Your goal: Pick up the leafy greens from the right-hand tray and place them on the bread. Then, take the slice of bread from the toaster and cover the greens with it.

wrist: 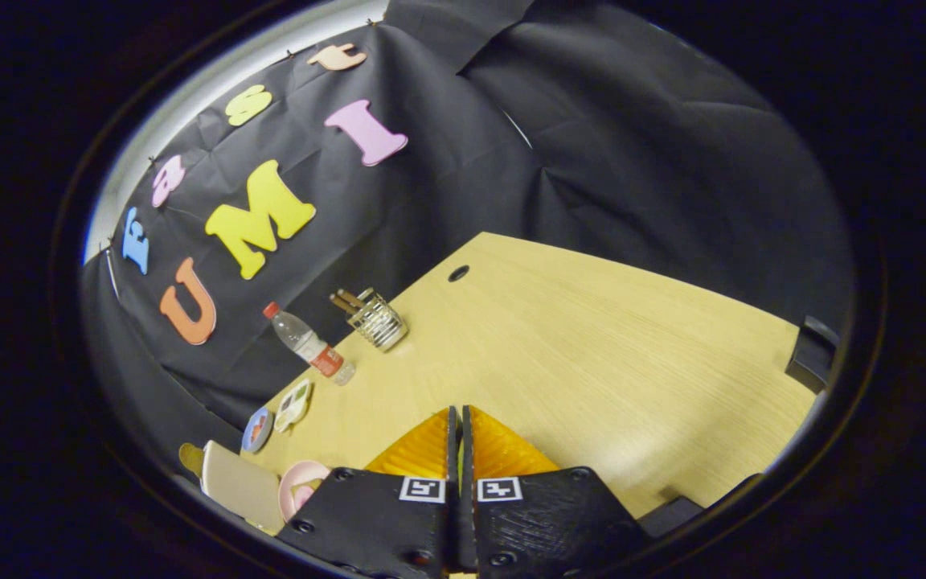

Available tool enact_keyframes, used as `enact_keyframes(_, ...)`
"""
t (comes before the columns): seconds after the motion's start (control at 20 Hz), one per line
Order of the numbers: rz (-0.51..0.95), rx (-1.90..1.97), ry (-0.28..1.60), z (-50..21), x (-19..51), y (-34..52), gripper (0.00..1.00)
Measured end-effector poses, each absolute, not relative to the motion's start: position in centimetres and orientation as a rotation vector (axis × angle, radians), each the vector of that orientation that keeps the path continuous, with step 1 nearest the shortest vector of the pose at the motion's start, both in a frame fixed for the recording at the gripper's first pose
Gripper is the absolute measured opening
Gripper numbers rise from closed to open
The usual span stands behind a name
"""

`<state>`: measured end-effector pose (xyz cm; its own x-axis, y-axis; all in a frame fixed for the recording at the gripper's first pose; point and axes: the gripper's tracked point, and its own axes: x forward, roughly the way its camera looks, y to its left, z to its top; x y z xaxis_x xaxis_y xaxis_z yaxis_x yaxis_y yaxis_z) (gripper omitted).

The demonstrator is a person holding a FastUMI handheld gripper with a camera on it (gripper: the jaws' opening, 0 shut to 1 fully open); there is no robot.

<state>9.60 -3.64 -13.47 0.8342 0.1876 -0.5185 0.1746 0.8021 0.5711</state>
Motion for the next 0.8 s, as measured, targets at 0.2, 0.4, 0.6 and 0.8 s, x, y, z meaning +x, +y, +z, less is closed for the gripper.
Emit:
enact_keyframes(0.2, 0.037, 0.612, 0.540, -9.8, 9.1, -2.3, 0.00)
enact_keyframes(0.4, 0.076, 0.567, 0.496, -6.3, 8.0, -0.1, 0.00)
enact_keyframes(0.6, 0.155, 0.544, 0.446, -2.8, 7.1, 4.7, 0.00)
enact_keyframes(0.8, 0.249, 0.506, 0.403, -0.6, 6.5, 11.3, 0.00)
